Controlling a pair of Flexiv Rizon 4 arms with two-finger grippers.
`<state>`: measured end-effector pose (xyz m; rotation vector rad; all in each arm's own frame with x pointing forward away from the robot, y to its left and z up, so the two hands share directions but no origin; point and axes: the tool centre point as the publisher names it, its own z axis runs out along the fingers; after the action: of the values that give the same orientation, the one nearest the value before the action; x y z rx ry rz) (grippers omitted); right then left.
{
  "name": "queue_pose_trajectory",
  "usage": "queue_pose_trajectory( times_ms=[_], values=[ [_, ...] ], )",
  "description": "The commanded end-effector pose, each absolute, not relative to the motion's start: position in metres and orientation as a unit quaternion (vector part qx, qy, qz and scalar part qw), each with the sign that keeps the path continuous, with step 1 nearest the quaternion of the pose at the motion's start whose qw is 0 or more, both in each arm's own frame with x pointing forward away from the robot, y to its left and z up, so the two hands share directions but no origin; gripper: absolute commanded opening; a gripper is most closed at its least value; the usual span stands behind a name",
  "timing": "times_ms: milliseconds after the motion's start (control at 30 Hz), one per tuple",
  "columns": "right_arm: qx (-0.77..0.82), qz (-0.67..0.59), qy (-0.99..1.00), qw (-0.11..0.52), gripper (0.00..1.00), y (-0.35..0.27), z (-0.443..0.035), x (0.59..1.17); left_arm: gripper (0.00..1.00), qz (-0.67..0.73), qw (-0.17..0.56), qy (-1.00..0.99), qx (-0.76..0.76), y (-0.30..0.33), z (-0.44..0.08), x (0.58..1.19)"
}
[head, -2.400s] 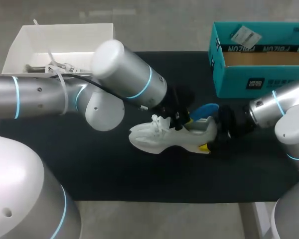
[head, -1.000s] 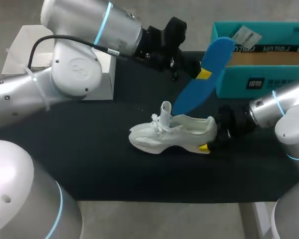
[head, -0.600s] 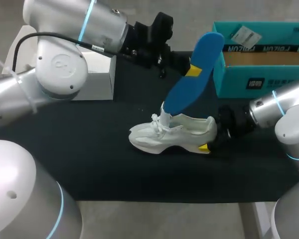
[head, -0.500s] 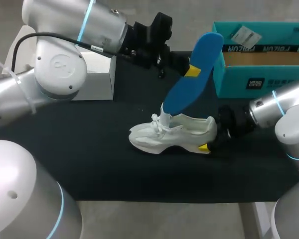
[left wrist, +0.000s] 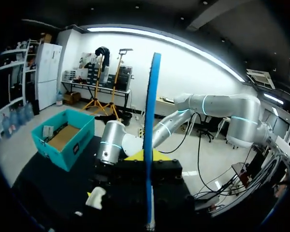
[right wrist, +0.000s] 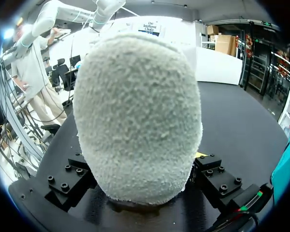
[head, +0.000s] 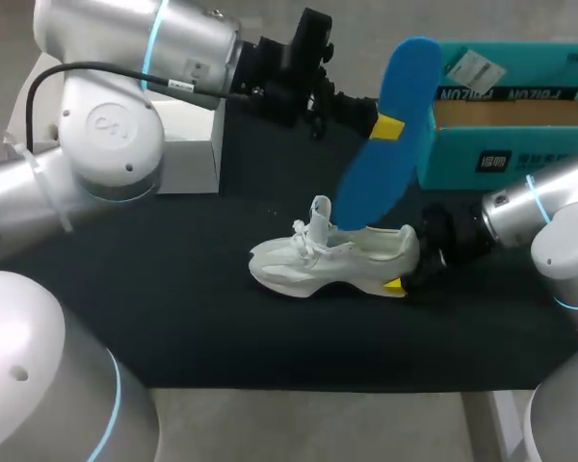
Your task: Take the shoe out of the shoebox, open the shoe tongue, remove and reinsert the insole, then place the shoe into the shoebox
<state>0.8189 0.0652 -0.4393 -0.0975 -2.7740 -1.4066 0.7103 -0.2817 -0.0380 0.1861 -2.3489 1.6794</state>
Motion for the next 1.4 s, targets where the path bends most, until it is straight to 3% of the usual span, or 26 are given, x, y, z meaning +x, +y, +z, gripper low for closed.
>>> queue_pose_trajectory(
  times_ms=[33,667,1400],
  values=[
    [-0.032,-0.451,-0.892,0.015,0.00,0.066,-0.447,0.817,0.00,0.582,0.128,-0.799,0.082,-0.262,-0.027,0.669],
    [-0.032,-0.451,-0.892,0.015,0.00,0.066,-0.447,0.817,0.00,0.624,0.165,-0.747,0.157,-0.230,0.013,0.592],
    [-0.032,-0.451,-0.892,0.015,0.00,0.066,-0.447,0.817,0.00,0.639,0.193,-0.732,0.137,-0.236,0.017,0.607]
  ],
)
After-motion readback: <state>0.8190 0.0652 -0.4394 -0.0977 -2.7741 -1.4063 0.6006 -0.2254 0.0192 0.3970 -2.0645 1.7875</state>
